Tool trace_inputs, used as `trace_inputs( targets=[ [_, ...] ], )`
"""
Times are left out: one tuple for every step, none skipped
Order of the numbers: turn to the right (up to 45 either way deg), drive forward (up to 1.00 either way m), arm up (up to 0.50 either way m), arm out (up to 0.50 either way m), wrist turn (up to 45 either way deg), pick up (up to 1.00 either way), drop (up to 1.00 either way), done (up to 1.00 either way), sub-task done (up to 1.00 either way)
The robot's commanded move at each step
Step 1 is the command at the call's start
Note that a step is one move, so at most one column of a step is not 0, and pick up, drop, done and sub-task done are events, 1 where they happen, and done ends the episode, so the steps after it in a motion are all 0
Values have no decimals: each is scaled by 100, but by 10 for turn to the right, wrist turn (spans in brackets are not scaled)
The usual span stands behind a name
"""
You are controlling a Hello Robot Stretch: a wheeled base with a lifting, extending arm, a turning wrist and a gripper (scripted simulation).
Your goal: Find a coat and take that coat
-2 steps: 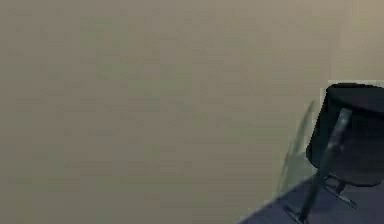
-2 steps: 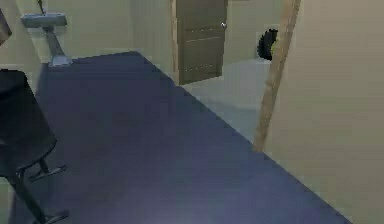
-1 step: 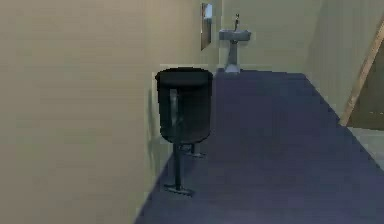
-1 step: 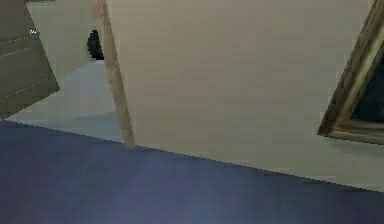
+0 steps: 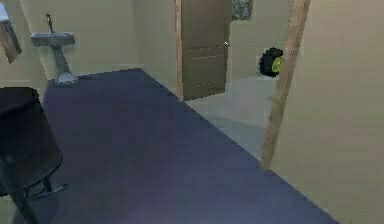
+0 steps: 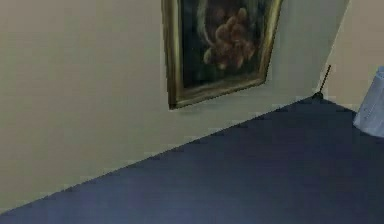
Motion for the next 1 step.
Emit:
trace_inputs(
  targets=[
    [0, 100, 0, 0, 0, 0, 0, 0, 0]
  ],
)
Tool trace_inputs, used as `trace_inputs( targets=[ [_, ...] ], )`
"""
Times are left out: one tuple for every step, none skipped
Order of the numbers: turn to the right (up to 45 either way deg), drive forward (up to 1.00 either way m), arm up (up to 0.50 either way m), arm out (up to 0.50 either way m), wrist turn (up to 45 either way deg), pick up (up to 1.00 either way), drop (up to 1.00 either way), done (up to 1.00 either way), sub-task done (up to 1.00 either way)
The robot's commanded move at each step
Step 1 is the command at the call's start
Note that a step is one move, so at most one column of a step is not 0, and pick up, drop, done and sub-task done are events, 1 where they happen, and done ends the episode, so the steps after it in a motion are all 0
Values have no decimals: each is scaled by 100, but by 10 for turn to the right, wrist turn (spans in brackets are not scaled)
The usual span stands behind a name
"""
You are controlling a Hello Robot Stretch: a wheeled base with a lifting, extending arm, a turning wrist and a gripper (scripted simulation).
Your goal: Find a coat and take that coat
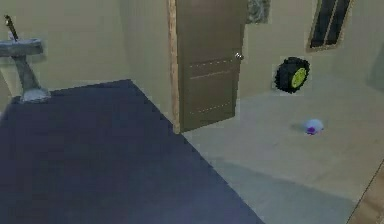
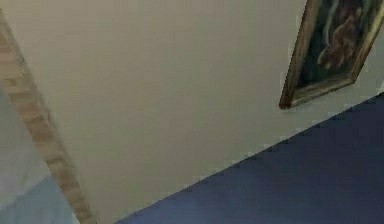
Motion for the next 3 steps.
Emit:
trace_inputs(
  targets=[
    [60, 0, 0, 0, 0, 0, 0, 0, 0],
    [0, 50, 0, 0, 0, 0, 0, 0, 0],
    [300, 0, 0, 0, 0, 0, 0, 0, 0]
  ],
)
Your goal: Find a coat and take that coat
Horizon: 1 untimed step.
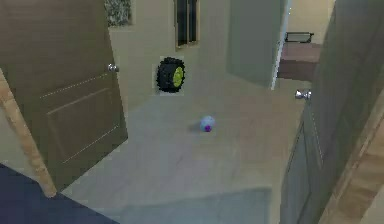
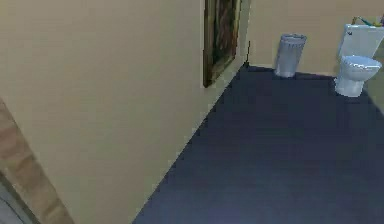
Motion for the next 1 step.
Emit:
trace_inputs(
  targets=[
    [0, 100, 0, 0, 0, 0, 0, 0, 0]
  ],
)
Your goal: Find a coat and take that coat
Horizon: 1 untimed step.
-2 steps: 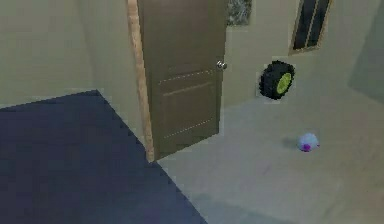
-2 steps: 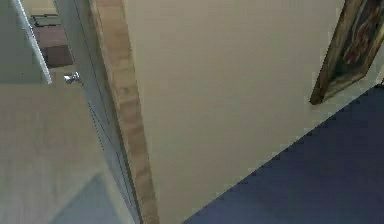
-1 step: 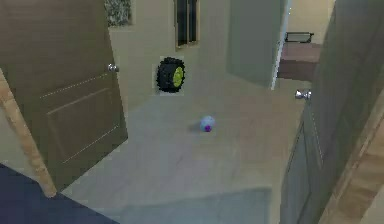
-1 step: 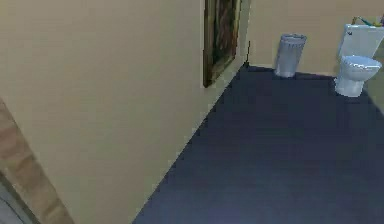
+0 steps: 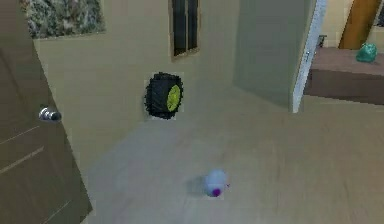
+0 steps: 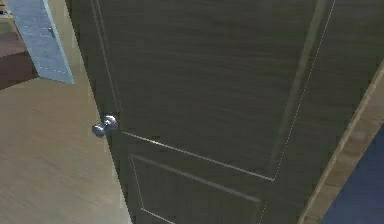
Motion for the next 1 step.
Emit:
trace_inputs(
  targets=[
    [60, 0, 0, 0, 0, 0, 0, 0, 0]
  ],
)
